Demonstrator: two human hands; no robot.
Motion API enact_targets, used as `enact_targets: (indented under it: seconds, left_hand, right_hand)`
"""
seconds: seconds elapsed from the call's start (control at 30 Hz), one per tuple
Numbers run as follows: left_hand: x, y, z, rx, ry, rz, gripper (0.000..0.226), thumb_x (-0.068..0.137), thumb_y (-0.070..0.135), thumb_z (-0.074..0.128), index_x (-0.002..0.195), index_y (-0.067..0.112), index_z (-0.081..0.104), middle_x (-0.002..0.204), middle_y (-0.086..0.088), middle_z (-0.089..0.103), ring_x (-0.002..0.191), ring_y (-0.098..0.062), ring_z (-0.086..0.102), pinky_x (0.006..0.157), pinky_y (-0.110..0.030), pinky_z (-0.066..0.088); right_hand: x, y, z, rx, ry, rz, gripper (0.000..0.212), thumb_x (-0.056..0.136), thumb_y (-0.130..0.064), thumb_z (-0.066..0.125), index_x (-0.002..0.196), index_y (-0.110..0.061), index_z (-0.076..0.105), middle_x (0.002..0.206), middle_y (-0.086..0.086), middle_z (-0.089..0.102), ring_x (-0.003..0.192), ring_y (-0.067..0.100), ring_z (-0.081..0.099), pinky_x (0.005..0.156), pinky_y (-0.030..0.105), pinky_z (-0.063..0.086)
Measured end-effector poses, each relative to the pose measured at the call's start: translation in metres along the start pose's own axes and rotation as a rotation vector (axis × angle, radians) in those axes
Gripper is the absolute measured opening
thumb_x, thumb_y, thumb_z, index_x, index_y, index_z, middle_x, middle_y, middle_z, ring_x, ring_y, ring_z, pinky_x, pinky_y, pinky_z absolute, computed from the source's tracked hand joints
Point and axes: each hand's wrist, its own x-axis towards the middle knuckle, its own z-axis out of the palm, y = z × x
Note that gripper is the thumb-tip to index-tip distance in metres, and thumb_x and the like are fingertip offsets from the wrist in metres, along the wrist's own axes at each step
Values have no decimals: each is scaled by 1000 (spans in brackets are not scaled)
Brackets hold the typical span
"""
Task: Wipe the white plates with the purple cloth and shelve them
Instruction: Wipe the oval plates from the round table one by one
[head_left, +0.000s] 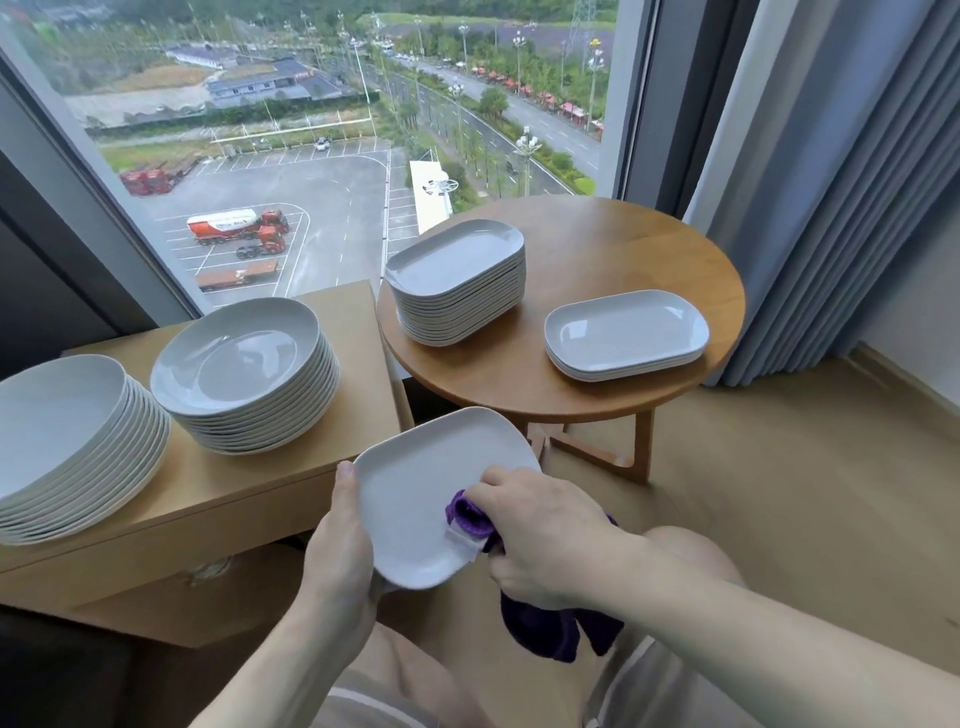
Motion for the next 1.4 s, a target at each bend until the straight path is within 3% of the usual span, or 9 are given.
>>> enact_targets:
  seconds: [0.17,0.4,0.67,0.73,0.8,0.93,1.07,1.33,1.4]
  left_hand:
    - [-4,3,2,-36,2,5,45,101,65,46,104,28,71,83,5,80,89,-25,73,81,-39,53]
    - [-8,2,5,-18,-63,45,49,103,62,40,108,27,73,94,2,81,90,-24,75,77,-37,54]
    - [-13,-3,8,65,-84,51,58,106,57,36,111,16,76,107,-12,80,97,-29,76,88,-42,58]
    - [-13,-2,8,52,-75,56,57,107,54,36,106,14,76,103,-13,80,91,-26,77,83,-40,60]
    - [-13,0,5,5,-59,44,57,107,55,38,104,12,75,96,-12,80,79,-22,78,72,-36,60]
    - [-7,4,1,-76,-63,35,61,107,57,36,111,9,73,100,-12,80,81,-24,79,72,-35,57]
    - [-2,6,-2,-86,-41,85,60,106,61,34,119,15,71,105,-8,80,89,-24,78,83,-40,58]
    - [-10,2,-2,56,-153,149,57,101,64,37,106,24,76,99,-3,81,80,-16,77,73,-34,55]
    - [-12,-5,2,100,-189,145,59,101,64,36,106,23,77,95,-4,81,75,-15,76,63,-29,54]
  right_hand:
    - [6,20,-10,18,64,143,20,88,-28,59,99,-28,43,105,-5,50,100,24,50,81,37,49]
    - [12,29,-10,26,67,206,21,87,-29,58,106,-24,51,117,-5,53,109,25,53,90,43,52]
    - [4,2,1,-7,86,18,45,85,-29,60,129,-21,53,132,-4,52,113,26,52,91,42,52]
    - [0,-13,6,-14,87,-74,49,87,-30,61,134,-21,53,137,-2,51,112,27,51,91,43,51]
    - [-4,-27,10,-29,91,-183,48,87,-32,62,133,-20,55,138,1,52,106,28,53,89,43,51]
    - [-5,-36,14,-76,84,-286,38,83,-34,53,117,-17,60,124,4,58,90,29,51,82,46,51]
    - [-4,-26,6,-67,72,-228,33,87,-31,62,119,-20,58,116,1,57,94,26,50,82,42,52]
    - [9,23,-15,-13,83,152,16,88,-33,57,95,-27,43,109,-4,54,105,25,52,84,39,49]
    - [11,33,-16,6,119,200,14,88,-35,55,95,-28,46,111,-4,56,107,26,54,86,41,50]
